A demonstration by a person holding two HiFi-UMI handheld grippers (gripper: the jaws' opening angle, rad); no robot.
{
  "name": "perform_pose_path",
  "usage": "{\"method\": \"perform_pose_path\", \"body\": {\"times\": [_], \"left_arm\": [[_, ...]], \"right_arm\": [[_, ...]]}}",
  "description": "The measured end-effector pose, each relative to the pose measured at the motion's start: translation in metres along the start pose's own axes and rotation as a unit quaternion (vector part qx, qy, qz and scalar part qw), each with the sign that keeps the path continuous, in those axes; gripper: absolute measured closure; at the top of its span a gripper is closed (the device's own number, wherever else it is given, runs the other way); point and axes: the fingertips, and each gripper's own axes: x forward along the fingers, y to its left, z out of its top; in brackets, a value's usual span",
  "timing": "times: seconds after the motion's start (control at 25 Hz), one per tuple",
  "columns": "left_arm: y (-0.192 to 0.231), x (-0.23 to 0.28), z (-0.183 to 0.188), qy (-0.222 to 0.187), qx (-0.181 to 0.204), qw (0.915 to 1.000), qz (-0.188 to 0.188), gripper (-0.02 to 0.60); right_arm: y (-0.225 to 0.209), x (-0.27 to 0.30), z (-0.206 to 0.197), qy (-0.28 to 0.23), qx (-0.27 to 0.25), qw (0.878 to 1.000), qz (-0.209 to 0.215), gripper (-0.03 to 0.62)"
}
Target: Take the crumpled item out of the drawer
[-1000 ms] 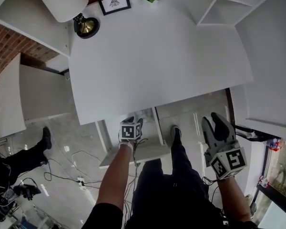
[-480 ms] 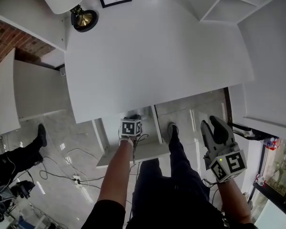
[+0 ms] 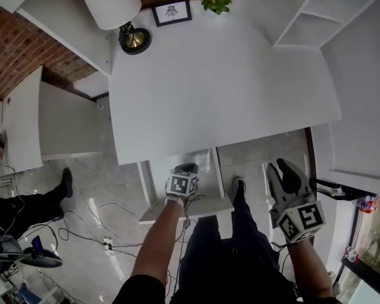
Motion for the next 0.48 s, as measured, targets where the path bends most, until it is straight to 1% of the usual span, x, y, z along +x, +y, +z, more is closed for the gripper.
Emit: {"method": "perform_pose_path", "body": {"times": [0.12, 0.24, 0.32, 0.4, 0.48], "left_arm": [[-0.003, -0.023, 0.000, -0.014, 0.036, 0.9992, 0.015, 0.558], [-0.013, -0.052, 0.006, -0.038, 0.064, 0.9971, 0.016, 0.558], [-0.024, -0.075, 0.011, -0.059, 0.066, 0.9960, 0.009, 0.558], [-0.034, -0.099, 0.019, -0.085, 0.056, 0.9948, 0.001, 0.558], [-0.042, -0.125, 0.030, -0.114, 0.046, 0.9924, 0.001, 0.558]], "right_arm": [[0.009, 0.000, 0.010, -0.010, 0.000, 1.000, 0.009, 0.490], [0.015, -0.002, 0.014, -0.018, 0.005, 1.000, 0.019, 0.494], [0.018, -0.003, 0.018, -0.027, 0.006, 0.999, 0.023, 0.496], [0.021, -0.005, 0.024, -0.033, 0.007, 0.999, 0.026, 0.501], [0.023, -0.007, 0.031, -0.041, 0.008, 0.999, 0.029, 0.505]]}}
